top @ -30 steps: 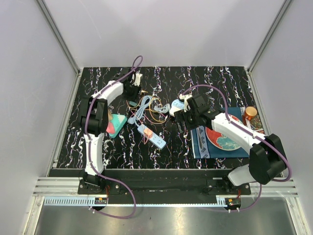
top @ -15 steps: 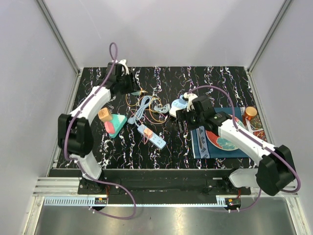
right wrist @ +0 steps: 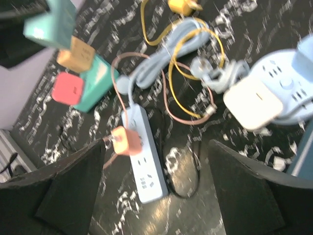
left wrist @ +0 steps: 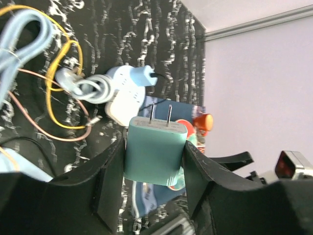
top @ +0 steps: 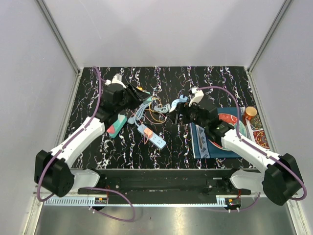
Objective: Insert the plug
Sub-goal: Pick up the plug from the center of the board.
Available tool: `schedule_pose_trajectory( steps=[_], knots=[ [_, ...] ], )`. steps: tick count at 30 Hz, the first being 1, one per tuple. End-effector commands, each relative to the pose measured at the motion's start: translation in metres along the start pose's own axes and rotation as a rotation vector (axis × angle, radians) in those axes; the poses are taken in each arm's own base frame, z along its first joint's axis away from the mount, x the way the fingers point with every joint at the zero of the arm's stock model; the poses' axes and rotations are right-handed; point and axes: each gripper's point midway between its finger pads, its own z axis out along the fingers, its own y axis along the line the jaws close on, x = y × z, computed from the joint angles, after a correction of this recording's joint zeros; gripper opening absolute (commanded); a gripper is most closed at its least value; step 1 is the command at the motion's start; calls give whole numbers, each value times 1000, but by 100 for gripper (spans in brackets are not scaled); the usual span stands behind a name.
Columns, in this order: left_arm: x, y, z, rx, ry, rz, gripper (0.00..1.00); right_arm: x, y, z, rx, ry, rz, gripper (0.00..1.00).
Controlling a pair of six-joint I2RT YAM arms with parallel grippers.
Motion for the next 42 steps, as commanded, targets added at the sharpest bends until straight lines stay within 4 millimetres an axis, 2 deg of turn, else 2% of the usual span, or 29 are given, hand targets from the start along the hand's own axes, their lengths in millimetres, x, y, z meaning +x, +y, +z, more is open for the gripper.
schedule_pose_trajectory(
  steps=[1, 2, 3, 4, 6, 8, 13, 16, 20, 29, 42],
  knots=[
    [-17, -41, -23, 105, -162, -153, 12, -60, 53, 1, -125, -275, -46, 90],
    [-8, -43, -24, 108, -151, -174, 12, -57, 61, 5, -123, -279, -61, 90],
    [-9, -45, -28, 112, -168, -188, 12, -61, 69, 6, -139, -303, -84, 90],
    [-8, -47, -30, 118, -169, -198, 12, -68, 68, 7, -111, -337, -85, 90],
    [-2, -53, -34, 137, -165, -231, 12, -72, 78, 9, -123, -377, -89, 89],
    [5, -58, -37, 155, -155, -255, 12, -75, 80, 12, -114, -407, -83, 88],
    [10, -67, -42, 180, -164, -275, 12, -86, 102, 15, -166, -477, -96, 86],
    [10, -74, -44, 206, -171, -287, 12, -85, 109, 22, -177, -477, -107, 86],
    [10, -79, -45, 225, -174, -297, 12, -83, 112, 31, -171, -481, -111, 85],
    [16, -77, -44, 227, -165, -318, 12, -95, 114, 41, -149, -544, -139, 80],
    [16, -69, -43, 211, -182, -320, 13, -109, 113, 27, -139, -620, -138, 73]
  ],
)
